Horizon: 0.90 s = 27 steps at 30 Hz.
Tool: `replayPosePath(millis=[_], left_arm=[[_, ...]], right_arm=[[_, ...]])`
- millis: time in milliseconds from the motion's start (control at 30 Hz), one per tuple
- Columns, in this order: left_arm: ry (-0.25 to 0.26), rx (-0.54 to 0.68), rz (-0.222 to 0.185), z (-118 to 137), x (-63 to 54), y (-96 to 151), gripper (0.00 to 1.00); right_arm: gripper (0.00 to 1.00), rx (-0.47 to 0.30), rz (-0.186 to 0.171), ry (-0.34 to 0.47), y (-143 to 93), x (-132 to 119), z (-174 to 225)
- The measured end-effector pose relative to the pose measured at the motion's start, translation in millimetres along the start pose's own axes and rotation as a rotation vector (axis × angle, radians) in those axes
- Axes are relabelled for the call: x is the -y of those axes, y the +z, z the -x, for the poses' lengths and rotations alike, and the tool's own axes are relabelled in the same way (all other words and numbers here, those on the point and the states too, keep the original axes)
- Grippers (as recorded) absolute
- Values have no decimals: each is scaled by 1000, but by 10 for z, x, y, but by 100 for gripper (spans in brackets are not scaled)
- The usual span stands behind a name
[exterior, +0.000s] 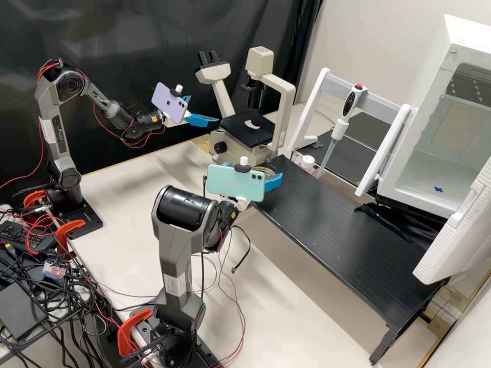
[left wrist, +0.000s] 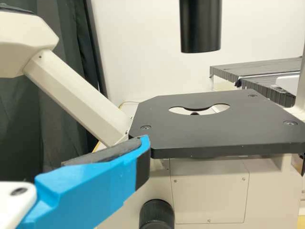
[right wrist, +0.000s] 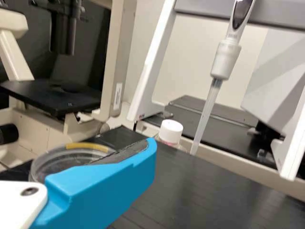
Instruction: Move the petri dish to the incubator
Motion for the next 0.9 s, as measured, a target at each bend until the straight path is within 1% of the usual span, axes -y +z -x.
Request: replayPosePath(millis=[200,267,400,433,467,600,633,667,800,900], left_arm=[[0,0,0,0,0,0,100],[0,0,0,0,0,0,100],[0,0,0,0,0,0,100],[0,0,0,0,0,0,100],[0,0,0,0,0,0,100],[0,0,0,0,0,0,100],[0,0,0,0,0,0,100],[0,0,0,0,0,0,100],[0,0,0,0,0,0,100],[0,0,0,0,0,0,100]], right_arm=[[100,44,-18,-13,103,42,-66],[100,54,-30,-16,127,49,-77],[100,64,-63,-32,156,99,-106],[100,71,-78,-40,172,122,-111],[0,74,-88,-42,178,128,-113],[0,73,-104,-62,215,161,-143],[0,72,-117,-66,227,165,-152],[0,77,-121,-68,239,172,-154],[0,78,-117,-74,258,175,-161],[0,76,-124,-70,260,165,-171]])
